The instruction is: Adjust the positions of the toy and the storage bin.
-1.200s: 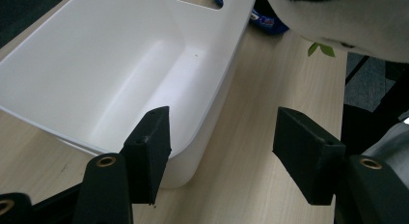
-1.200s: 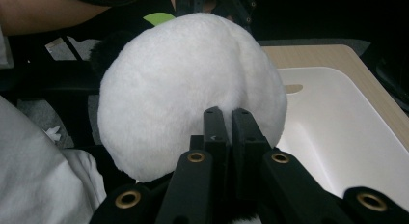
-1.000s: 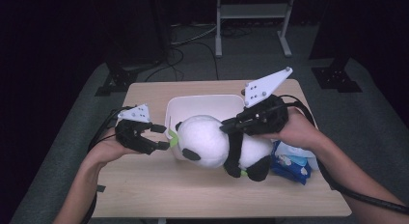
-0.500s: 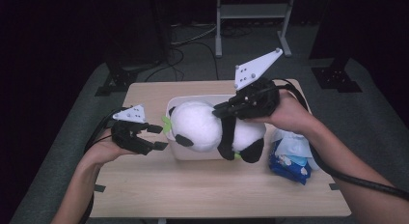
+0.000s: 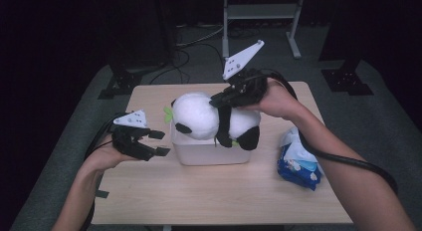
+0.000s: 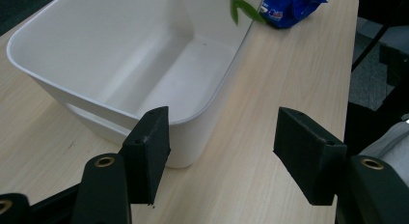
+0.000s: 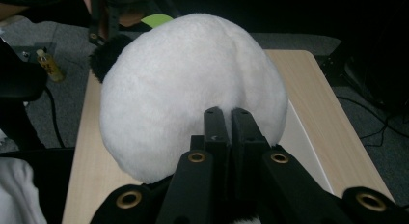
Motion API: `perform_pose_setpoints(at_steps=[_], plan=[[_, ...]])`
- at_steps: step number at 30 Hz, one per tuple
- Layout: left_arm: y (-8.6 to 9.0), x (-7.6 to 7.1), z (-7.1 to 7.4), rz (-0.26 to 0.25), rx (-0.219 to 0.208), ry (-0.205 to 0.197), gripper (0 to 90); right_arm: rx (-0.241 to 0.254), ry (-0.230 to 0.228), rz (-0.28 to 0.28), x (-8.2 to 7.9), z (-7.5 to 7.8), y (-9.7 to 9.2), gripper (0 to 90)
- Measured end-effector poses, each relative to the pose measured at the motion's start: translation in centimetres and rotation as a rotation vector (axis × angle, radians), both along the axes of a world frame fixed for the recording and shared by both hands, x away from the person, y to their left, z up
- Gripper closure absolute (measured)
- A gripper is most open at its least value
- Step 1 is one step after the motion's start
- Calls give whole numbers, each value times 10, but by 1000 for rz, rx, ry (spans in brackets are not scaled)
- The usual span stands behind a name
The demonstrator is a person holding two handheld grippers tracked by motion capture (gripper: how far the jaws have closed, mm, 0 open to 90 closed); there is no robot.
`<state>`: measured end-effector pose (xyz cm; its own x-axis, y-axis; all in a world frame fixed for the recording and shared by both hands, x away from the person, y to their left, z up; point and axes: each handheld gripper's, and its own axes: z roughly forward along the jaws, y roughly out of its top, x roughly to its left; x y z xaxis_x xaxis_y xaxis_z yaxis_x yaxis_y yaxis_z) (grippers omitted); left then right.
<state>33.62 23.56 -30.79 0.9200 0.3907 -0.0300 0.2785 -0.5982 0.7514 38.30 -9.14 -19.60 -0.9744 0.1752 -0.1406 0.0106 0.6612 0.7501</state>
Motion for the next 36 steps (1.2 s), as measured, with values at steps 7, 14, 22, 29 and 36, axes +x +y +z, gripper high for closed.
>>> perform_pose_setpoints(at_steps=[7, 14, 22, 29, 36], plan=[[5, -1, -3, 9, -2, 5, 362, -32, -17, -12, 25, -13, 18, 863], [8, -2, -7, 11, 2, 16, 360, -61, -1, -11, 39, -39, 29, 863], [10, -2, -10, 15, 2, 22, 358, -119, 15, -36, 51, -66, 32, 862], [10, -2, -14, 16, 3, 33, 358, -140, 48, -40, 55, -87, 33, 860], [8, -1, -16, 16, 1, 40, 354, -107, 168, -49, 56, -105, 25, 794]])
